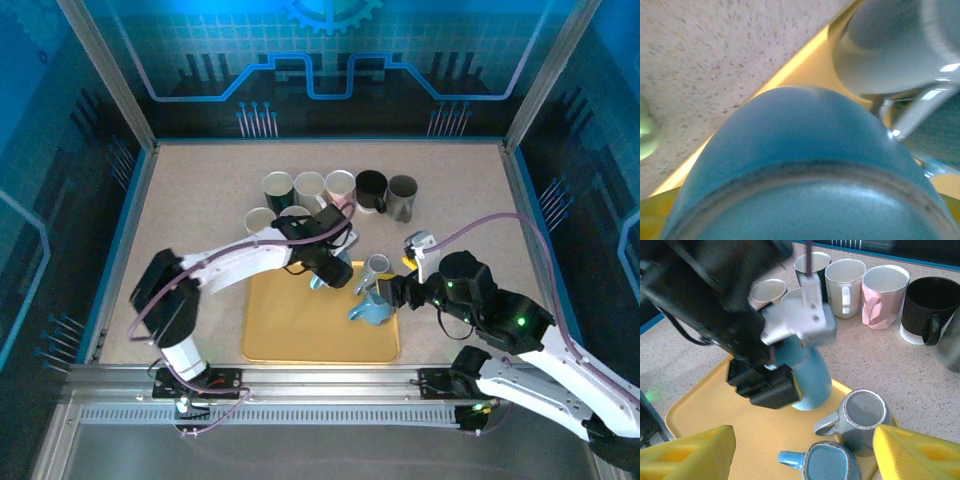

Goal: Turn the mug right side up

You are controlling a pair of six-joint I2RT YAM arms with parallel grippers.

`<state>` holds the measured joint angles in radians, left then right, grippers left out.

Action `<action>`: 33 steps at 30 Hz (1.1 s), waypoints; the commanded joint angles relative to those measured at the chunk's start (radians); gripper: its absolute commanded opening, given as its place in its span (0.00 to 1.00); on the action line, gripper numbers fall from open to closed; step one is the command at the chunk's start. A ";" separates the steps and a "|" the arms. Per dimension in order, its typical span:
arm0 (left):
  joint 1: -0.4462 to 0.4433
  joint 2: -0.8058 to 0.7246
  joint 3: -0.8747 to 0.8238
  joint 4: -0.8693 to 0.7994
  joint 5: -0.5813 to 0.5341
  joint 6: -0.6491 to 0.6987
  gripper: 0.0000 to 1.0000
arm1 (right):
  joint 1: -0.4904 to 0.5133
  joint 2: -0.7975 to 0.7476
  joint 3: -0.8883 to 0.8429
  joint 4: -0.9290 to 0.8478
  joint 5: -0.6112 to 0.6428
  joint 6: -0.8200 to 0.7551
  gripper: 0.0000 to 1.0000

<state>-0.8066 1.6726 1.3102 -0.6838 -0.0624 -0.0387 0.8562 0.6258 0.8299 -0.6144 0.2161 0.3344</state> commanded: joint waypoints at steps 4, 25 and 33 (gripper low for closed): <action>0.007 -0.338 -0.086 0.143 0.083 -0.157 0.54 | -0.012 -0.007 -0.005 0.019 -0.011 0.038 0.73; 0.024 -0.920 -0.850 1.480 0.239 -0.748 0.57 | -0.031 0.025 -0.237 0.613 -0.424 0.229 0.72; 0.025 -0.931 -0.880 1.545 0.271 -0.775 0.56 | -0.172 0.096 -0.367 1.068 -0.828 0.516 0.72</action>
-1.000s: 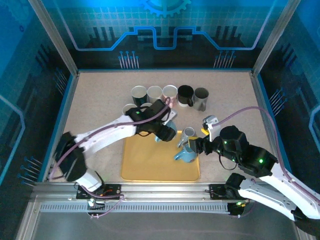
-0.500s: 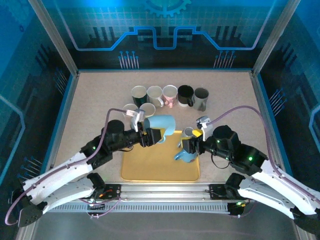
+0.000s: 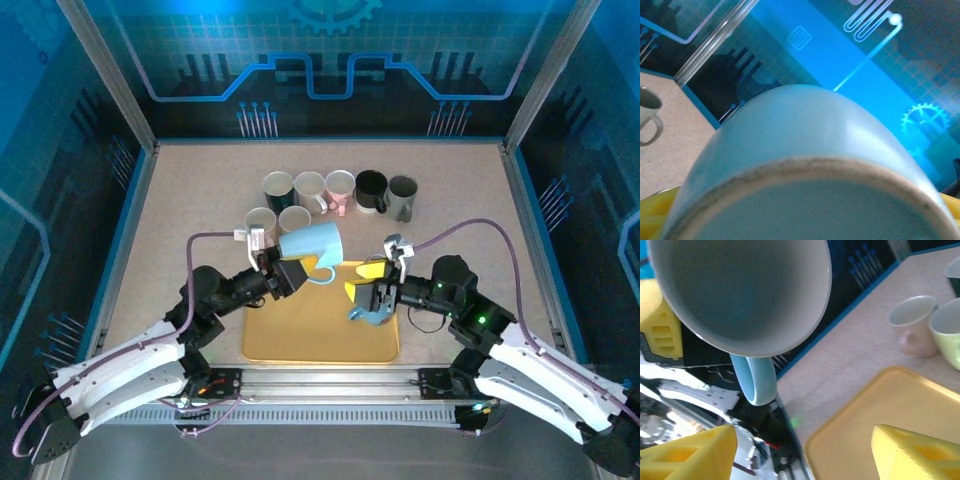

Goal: Turn the mug right side up

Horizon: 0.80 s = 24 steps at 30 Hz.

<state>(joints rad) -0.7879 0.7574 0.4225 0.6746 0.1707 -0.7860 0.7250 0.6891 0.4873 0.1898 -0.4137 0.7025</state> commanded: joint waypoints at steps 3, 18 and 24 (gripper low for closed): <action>0.007 0.009 0.003 0.225 0.047 -0.053 0.57 | -0.053 0.096 -0.025 0.374 -0.270 0.215 0.72; 0.005 0.119 0.004 0.283 0.064 -0.114 0.58 | 0.007 0.238 0.037 0.461 -0.247 0.185 0.58; -0.005 0.144 0.003 0.282 0.066 -0.114 0.57 | 0.059 0.304 0.010 0.598 -0.183 0.236 0.37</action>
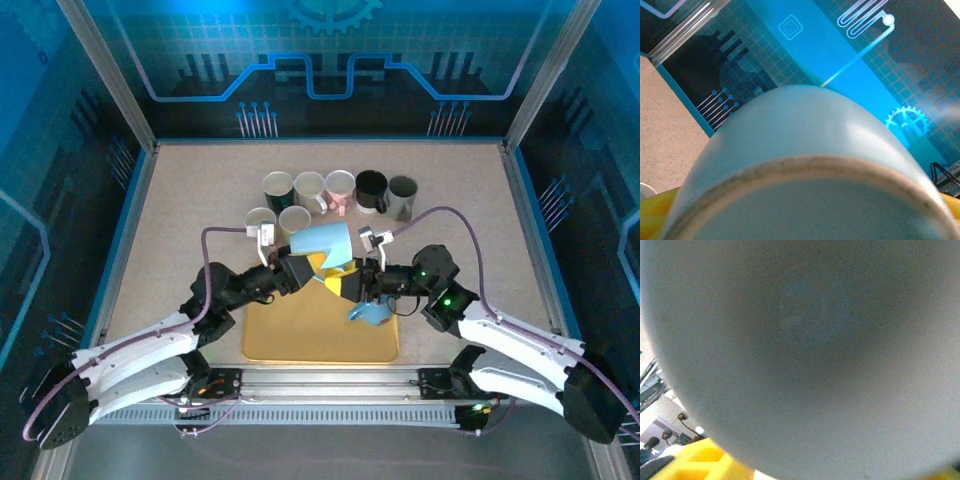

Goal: Turn the mug right side up

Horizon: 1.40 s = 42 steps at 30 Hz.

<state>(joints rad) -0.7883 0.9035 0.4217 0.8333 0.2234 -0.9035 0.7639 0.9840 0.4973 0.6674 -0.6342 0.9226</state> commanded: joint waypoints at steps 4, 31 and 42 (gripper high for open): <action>-0.008 0.015 -0.021 0.123 0.004 0.000 0.57 | 0.024 0.010 -0.015 0.135 0.093 0.016 0.08; -0.007 -0.354 0.320 -1.368 -0.387 0.240 0.99 | -0.037 -0.094 0.295 -1.026 0.695 -0.470 0.00; -0.006 -0.382 0.429 -1.576 -0.382 0.451 0.99 | -0.011 0.109 0.552 -1.262 0.792 -0.557 0.00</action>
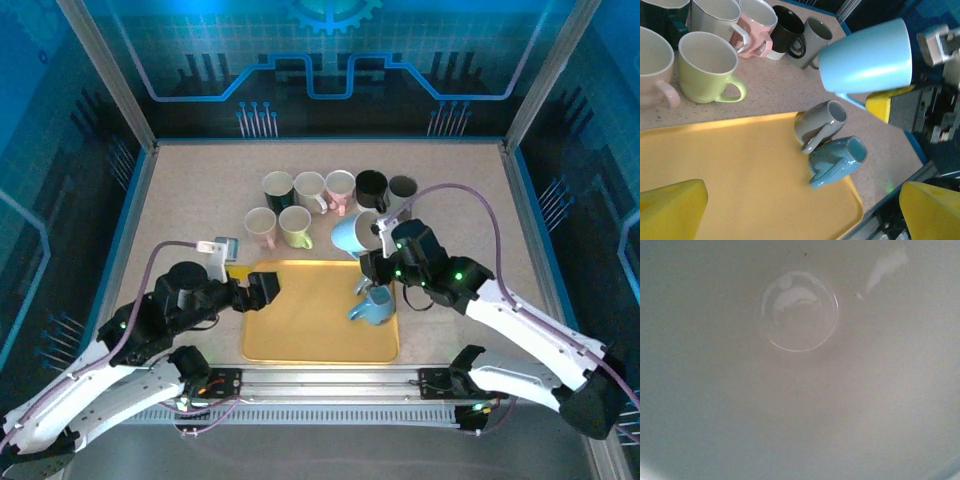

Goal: Turn the mug right side up

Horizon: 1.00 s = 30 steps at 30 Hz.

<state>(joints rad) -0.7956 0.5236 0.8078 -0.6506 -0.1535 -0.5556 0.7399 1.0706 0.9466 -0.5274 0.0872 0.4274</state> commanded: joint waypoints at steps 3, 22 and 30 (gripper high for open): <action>0.001 -0.006 0.040 -0.126 0.002 0.146 0.99 | 0.056 0.096 0.193 -0.188 0.160 -0.091 0.00; -0.001 -0.140 -0.039 -0.113 0.011 0.172 0.99 | 0.064 0.548 0.391 -0.204 0.258 -0.127 0.00; 0.002 -0.146 -0.050 -0.095 0.035 0.178 0.99 | 0.034 0.693 0.425 -0.163 0.210 -0.110 0.00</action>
<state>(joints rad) -0.7956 0.3904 0.7696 -0.7727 -0.1436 -0.4076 0.7830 1.7515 1.3167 -0.7467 0.3107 0.3130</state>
